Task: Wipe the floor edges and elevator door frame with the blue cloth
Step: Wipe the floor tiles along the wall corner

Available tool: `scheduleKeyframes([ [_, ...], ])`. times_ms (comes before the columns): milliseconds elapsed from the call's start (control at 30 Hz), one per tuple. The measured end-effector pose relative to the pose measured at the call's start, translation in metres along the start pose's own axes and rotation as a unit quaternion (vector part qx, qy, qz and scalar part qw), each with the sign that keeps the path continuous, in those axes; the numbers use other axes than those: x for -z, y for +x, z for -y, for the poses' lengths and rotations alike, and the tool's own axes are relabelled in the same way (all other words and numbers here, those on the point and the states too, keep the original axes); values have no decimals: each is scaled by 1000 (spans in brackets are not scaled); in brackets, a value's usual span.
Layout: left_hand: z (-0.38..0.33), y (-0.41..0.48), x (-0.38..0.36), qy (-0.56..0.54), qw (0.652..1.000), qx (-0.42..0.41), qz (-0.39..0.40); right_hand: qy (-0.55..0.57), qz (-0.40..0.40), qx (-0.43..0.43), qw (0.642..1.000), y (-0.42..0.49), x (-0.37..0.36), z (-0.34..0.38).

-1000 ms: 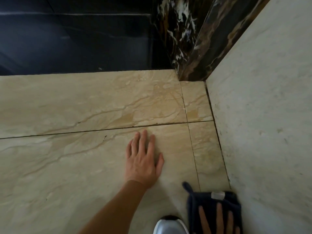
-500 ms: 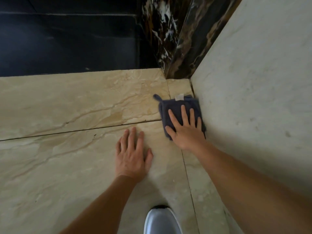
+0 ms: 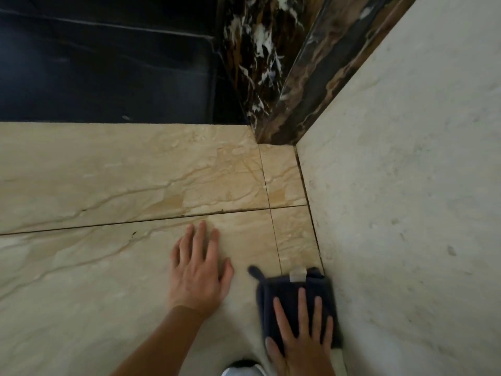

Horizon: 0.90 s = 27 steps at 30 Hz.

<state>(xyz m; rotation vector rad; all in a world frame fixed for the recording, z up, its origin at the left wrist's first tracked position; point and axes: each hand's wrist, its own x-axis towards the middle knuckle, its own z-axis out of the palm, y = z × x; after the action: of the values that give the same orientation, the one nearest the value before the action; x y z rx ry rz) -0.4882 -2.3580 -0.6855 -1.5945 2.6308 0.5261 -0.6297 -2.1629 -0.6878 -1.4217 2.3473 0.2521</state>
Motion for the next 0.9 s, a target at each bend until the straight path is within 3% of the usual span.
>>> scheduleKeyframes([
  [233, 1, 2, -4, -3, 1000, 2, 4, -47, 16, 112, 992, 191, 84, 42],
  [333, 2, 1, -5, -16, 1000, -2, -3, -83, 51, 191, 977, 214, 89, 64],
  [533, 3, 3, -8, -25, 1000, -4, -13, -103, 47, 255, 960, 226, 94, 66],
  [700, 3, 2, -10, -29, 999, -6, -13, -135, 21, 258, 956, 303, 126, 125],
  [900, 4, 5, -7, -34, 999, -6, -25, -182, 52, 238, 953, 392, 183, 185],
])
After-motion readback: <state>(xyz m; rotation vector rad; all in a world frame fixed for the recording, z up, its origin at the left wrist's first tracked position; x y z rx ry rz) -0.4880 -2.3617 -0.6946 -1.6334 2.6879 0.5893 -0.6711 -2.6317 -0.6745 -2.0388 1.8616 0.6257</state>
